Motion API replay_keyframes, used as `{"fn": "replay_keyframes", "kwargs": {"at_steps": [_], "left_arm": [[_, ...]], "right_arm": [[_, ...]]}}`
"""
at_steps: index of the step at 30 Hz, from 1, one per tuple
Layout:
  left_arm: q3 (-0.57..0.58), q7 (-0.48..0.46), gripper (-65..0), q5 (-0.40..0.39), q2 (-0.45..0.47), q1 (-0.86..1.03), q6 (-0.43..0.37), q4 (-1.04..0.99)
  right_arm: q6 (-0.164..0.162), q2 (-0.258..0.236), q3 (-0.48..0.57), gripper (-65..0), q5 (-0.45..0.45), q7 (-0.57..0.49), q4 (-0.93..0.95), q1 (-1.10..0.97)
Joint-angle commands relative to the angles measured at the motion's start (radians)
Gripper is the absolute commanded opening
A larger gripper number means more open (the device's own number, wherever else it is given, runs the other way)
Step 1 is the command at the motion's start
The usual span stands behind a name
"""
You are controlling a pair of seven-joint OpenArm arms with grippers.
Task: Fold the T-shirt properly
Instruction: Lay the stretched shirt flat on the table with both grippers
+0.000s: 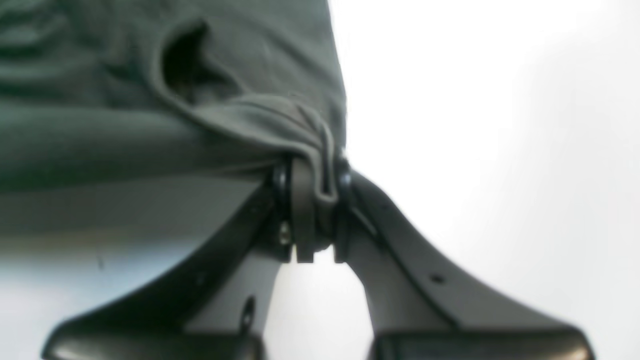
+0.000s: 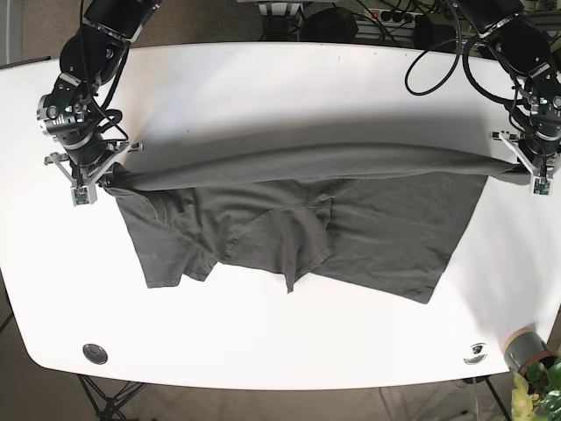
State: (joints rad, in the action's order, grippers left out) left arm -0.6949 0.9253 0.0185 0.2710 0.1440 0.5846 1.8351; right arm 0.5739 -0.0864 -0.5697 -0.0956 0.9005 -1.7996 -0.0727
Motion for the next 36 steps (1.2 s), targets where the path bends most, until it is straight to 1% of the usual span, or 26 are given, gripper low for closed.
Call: {"fn": "replay_keyframes", "kwargs": {"at_steps": [1,17,22,26,27,30,33,36], "left_arm": [[-0.006,-0.019,-65.0,0.001,0.017,0.012,-0.007,-0.007],[-0.009,-0.025,-65.0,-0.001,0.014,0.122,-0.007,-0.061],[-0.055,-0.111,-65.0,0.001,0.003,0.179,-0.007,-0.074],[-0.055,-0.137,-65.0,0.001,-0.003,0.213,-0.007,-0.074],[-0.055,-0.137,-65.0,0.001,-0.005,0.22,-0.007,-0.074],[-0.056,-0.139,-65.0,0.001,-0.008,0.234,-0.007,-0.076],[-0.058,-0.139,-65.0,0.001,-0.008,0.234,-0.007,-0.076],[-0.073,-0.139,-65.0,0.002,-0.008,0.234,-0.007,-0.076]], "right_arm": [[-0.002,-0.008,-0.013,-62.6,-0.005,-0.021,-0.021,-0.019],[-0.002,-0.005,-0.013,-62.6,-0.006,-0.021,-0.018,-0.14],[-0.001,-0.005,-0.013,-62.5,-0.006,-0.021,-0.019,-0.184],[0.001,-0.003,-0.013,-62.5,-0.006,-0.021,-0.019,-0.213],[0.004,0.003,-0.011,-62.5,-0.006,-0.021,-0.021,-0.221],[0.047,0.021,-0.013,-62.3,-0.006,-0.021,-0.022,-0.235],[0.059,0.023,-0.013,-62.3,-0.005,-0.021,-0.022,-0.247],[0.064,0.024,-0.008,-62.3,-0.005,-0.021,-0.022,-0.258]]}}
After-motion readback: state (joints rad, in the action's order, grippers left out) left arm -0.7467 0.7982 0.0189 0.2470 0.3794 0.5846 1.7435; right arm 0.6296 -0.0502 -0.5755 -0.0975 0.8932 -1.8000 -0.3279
